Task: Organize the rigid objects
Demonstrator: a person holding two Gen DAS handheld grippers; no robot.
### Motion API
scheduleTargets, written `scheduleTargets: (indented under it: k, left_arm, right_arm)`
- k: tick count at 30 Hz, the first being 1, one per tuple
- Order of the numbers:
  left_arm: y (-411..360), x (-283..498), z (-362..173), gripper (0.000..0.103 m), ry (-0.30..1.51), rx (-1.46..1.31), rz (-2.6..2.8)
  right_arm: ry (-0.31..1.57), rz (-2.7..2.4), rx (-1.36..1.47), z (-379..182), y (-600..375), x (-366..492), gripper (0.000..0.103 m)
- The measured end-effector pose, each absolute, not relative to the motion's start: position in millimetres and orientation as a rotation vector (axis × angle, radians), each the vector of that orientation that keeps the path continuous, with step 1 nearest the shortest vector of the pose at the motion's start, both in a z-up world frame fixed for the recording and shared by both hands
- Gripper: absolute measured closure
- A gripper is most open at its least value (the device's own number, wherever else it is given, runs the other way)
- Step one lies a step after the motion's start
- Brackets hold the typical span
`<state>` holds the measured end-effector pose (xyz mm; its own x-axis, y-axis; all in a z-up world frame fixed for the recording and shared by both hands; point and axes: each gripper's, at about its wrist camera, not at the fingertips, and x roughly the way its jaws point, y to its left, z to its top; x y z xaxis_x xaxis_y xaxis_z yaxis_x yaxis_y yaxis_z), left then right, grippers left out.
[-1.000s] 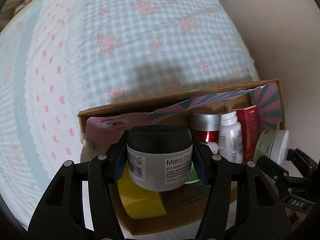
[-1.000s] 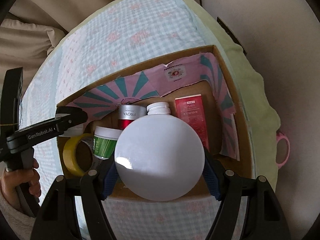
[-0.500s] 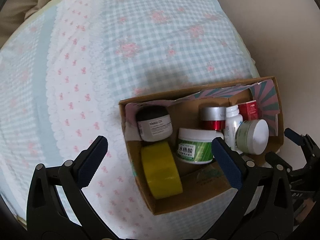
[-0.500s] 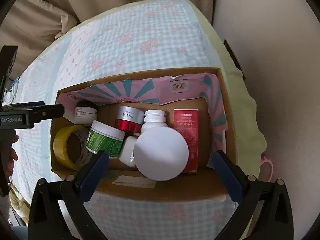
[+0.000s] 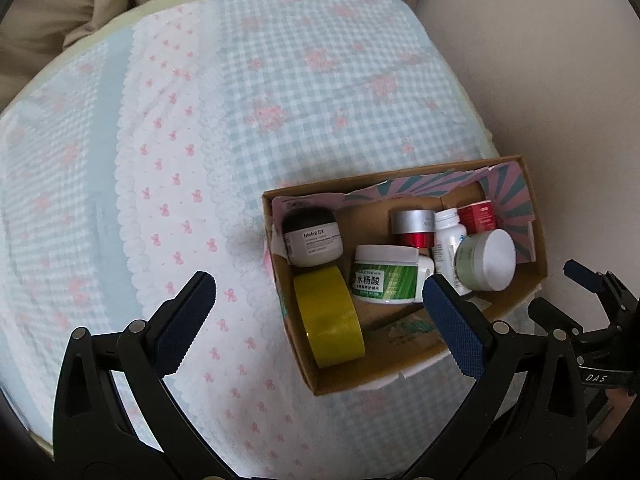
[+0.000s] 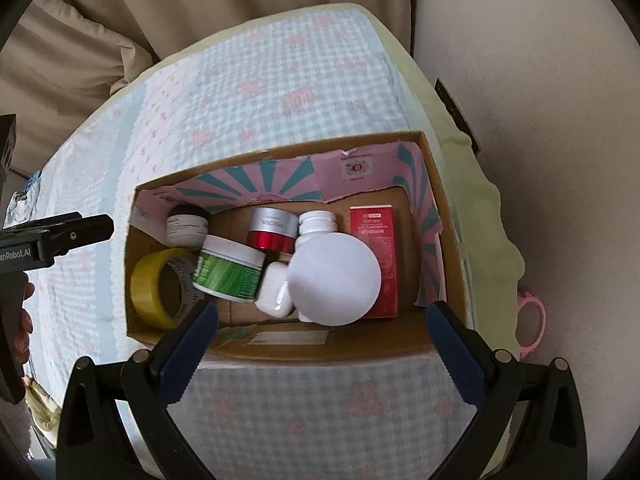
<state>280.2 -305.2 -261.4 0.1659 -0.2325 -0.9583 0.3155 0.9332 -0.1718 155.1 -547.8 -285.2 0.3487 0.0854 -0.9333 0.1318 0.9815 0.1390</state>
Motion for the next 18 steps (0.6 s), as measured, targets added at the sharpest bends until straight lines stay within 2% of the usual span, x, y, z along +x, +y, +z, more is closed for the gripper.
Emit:
scheduleTargets:
  k: [9, 18]
  left_arm:
    - [-261, 245, -207, 0.0, 1.25, 0.014, -0.382]
    - [-166, 185, -104, 0.0, 1.055, 0.001, -0.318]
  right_arm:
    - [1.135, -0.025, 0.158, -236, -519, 137, 0.0]
    - [1.014, -0.011, 0.108, -149, -451, 109, 0.0]
